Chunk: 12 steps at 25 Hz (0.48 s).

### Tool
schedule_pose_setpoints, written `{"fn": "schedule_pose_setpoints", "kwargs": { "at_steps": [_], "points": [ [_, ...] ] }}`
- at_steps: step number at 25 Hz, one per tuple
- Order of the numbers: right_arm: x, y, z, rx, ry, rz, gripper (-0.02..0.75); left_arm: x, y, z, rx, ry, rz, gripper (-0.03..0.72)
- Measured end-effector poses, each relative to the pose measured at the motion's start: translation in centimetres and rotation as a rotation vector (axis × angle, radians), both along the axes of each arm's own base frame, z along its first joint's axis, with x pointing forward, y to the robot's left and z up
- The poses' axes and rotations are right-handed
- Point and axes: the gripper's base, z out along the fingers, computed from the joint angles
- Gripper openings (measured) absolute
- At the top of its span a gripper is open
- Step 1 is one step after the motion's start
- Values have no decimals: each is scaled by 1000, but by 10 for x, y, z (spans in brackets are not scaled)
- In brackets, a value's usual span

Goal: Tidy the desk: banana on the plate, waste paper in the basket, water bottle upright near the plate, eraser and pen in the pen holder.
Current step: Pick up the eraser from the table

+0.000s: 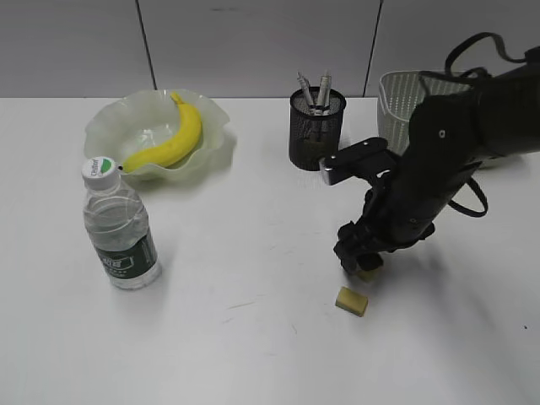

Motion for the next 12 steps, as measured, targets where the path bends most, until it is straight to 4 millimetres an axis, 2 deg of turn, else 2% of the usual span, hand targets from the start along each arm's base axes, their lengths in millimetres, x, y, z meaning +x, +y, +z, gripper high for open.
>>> {"fn": "schedule_pose_setpoints", "kwargs": {
  "at_steps": [4, 6, 8, 12],
  "points": [
    [2, 0, -16, -27, 18, 16, 547, 0, 0, 0, -1, 0, -1, 428],
    [3, 0, -16, -25, 13, 17, 465, 0, 0, 0, -1, 0, -1, 426],
    [4, 1, -15, -24, 12, 17, 304, 0, 0, 0, -1, 0, -1, 426],
    [8, 3, 1, -3, -28, 17, 305, 0, 0, 0, -1, 0, -1, 426]
  ]
}}
